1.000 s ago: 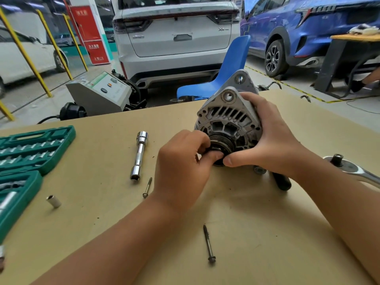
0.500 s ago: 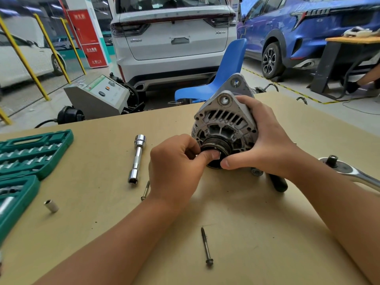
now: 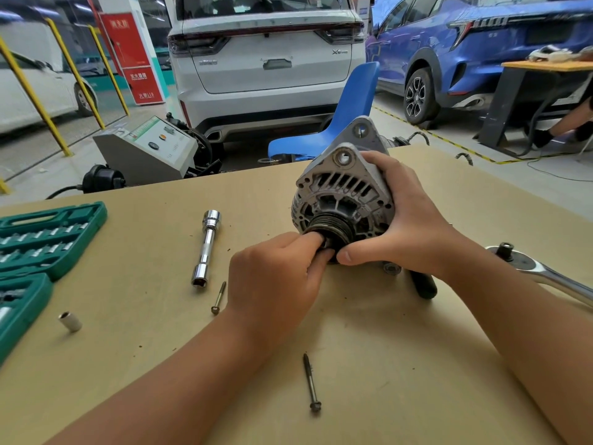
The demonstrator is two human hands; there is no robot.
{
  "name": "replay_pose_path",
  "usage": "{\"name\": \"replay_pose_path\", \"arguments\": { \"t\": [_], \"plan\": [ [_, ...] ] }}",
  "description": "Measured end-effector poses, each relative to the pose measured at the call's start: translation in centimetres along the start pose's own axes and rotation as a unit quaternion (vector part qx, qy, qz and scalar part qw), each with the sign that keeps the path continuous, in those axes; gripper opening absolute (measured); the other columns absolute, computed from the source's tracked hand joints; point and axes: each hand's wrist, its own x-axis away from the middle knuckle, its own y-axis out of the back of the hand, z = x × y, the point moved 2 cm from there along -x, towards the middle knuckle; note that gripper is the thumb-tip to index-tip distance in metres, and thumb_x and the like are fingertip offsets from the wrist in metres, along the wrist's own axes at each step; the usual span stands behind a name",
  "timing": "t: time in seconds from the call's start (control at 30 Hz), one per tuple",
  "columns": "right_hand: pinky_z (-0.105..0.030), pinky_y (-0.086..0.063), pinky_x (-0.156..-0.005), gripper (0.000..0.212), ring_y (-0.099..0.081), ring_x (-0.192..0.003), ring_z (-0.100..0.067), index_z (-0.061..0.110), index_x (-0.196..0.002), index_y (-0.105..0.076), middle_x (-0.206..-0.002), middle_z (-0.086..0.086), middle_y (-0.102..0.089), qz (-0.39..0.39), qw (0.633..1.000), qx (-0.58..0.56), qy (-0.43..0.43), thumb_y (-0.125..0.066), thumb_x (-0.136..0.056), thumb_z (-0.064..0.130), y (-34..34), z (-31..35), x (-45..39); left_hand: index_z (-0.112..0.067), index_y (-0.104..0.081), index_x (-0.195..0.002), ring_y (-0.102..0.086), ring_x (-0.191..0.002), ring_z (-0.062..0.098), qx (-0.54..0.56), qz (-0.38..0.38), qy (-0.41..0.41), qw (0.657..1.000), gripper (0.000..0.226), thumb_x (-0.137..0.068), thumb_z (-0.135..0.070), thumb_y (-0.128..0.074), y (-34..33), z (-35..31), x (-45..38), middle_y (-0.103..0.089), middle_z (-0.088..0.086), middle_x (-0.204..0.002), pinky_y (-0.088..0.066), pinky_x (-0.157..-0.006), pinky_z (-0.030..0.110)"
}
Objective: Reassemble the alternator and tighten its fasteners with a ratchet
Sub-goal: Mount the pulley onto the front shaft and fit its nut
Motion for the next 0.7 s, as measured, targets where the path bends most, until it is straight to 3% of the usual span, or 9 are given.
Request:
{"name": "replay_pose_path", "arguments": {
  "t": [0.2,0.33,0.5,0.7],
  "plan": [
    [-0.01,-0.034,-0.095,0.122,-0.034,-0.128,0.013,0.054,-0.142,-0.034,-0.138,0.014,-0.036,0.004,1.0,0.006,0.007,-0.093,-0.035,0.052,0.09,-0.11,-0.02,-0.017,-0.081,-0.099,-0.053,-0.054,0.023,0.019,0.017,-0.056,0.998,0.011,-0.095,-0.019,-0.07,0.04,-0.1,-0.14,-0.061,-0.001,-0.068,-0.042,-0.041,0.034],
    [-0.011,-0.035,-0.095,0.122,-0.035,-0.126,0.013,0.055,-0.142,-0.034,-0.138,0.015,-0.036,0.005,1.0,0.005,0.007,-0.094,-0.036,0.053,0.12,-0.14,-0.04,-0.014,-0.079,-0.086,-0.054,-0.053,0.025,0.01,0.006,-0.038,0.999,0.013,-0.095,-0.018,-0.071,-0.24,0.21,-0.16,-0.062,0.0,-0.07,-0.044,-0.04,0.037],
    [-0.014,-0.037,-0.097,0.122,-0.035,-0.127,0.012,0.057,-0.141,-0.034,-0.138,0.015,-0.035,0.002,1.0,0.002,0.0,-0.094,-0.035,0.052,0.04,-0.11,-0.08,-0.01,-0.079,-0.093,-0.064,-0.061,0.025,0.044,-0.022,-0.013,0.999,0.008,-0.089,-0.017,-0.079,-0.29,0.2,-0.23,-0.071,0.003,-0.08,-0.05,-0.046,0.038],
    [-0.007,-0.035,-0.093,0.122,-0.034,-0.124,0.016,0.057,-0.141,-0.034,-0.138,0.014,-0.035,0.0,1.0,0.003,0.0,-0.094,-0.035,0.052,-0.07,0.01,-0.01,-0.009,-0.079,-0.089,-0.062,-0.057,0.026,0.031,-0.029,0.012,0.999,0.014,-0.091,-0.022,-0.076,-0.41,0.28,0.07,-0.071,0.004,-0.075,-0.05,-0.046,0.04]
  ]
}}
